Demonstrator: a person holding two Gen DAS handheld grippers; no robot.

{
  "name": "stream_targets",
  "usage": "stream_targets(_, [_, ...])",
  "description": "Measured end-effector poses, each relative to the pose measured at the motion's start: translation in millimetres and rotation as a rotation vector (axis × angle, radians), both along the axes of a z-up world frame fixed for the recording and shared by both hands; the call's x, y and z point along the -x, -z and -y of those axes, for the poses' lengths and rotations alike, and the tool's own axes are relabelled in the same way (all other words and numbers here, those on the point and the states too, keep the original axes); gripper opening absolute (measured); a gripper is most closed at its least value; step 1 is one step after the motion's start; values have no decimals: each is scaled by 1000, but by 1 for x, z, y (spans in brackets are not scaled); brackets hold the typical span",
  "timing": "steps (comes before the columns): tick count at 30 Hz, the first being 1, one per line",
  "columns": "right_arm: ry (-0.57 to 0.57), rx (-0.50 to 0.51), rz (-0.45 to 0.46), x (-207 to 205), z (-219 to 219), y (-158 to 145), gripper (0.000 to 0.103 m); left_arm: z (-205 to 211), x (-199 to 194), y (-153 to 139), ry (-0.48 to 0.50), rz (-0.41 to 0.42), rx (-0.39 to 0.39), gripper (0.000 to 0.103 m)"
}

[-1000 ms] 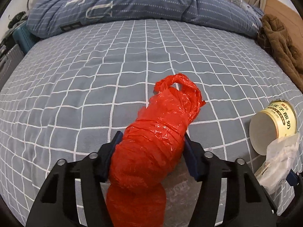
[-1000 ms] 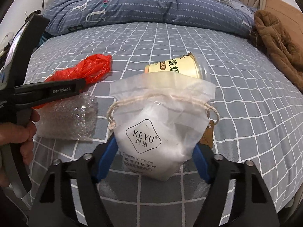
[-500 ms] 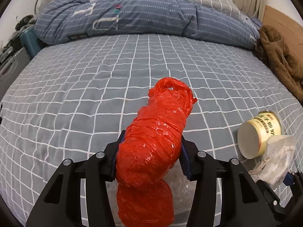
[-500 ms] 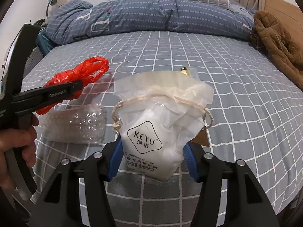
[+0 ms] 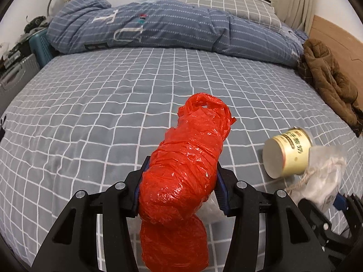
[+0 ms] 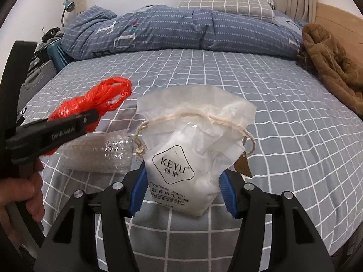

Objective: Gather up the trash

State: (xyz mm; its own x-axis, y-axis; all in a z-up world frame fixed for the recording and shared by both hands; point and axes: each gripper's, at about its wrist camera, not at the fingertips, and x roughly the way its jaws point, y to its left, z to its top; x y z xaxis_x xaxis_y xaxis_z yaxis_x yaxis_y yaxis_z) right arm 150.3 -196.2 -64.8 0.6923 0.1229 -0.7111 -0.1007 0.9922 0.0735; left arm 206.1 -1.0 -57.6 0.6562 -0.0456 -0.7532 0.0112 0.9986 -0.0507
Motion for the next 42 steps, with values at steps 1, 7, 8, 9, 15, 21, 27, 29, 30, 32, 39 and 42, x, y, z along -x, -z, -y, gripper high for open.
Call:
stream_targets(1, [1, -2, 5, 2, 0, -2, 54, 1, 4, -1, 0, 3, -1, 49])
stream_targets(7, [-7, -3, 31, 11, 1, -14, 54, 4, 29, -6, 3, 12, -13, 48])
stream_targets(8, [-9, -4, 36, 13, 1, -16, 54, 4, 33, -8, 3, 15, -16, 48])
stream_targets(9, [-10, -6, 40, 15, 1, -17, 54, 4, 39, -11, 3, 22, -21, 48])
stream_targets(15, [-9, -9, 57, 32, 2, -24, 54, -1, 63, -16, 0, 31, -22, 48])
stream_targets(21, [-10, -6, 73, 51, 0, -28, 54, -2, 91, -22, -2, 41, -9, 48])
stream_targets(27, [-11, -9, 81, 69, 2, -33, 54, -3, 116, -25, 1, 47, 0, 48])
stream_targets(29, [-8, -10, 83, 76, 3, -34, 54, -4, 123, -26, 0, 49, 4, 48])
stream_targets(30, [-9, -10, 84, 79, 4, -35, 54, -4, 128, -27, 1, 50, 7, 48])
stream_targets(32, [-11, -9, 88, 85, 3, -36, 54, -3, 135, -27, 3, 51, 8, 48])
stream_targets(39, [-16, -7, 100, 108, 1, -39, 54, 1, 165, -27, 17, 49, 16, 48])
stream_targets(42, [-15, -8, 100, 118, 1, -39, 54, 1, 176, -26, 17, 45, 17, 48])
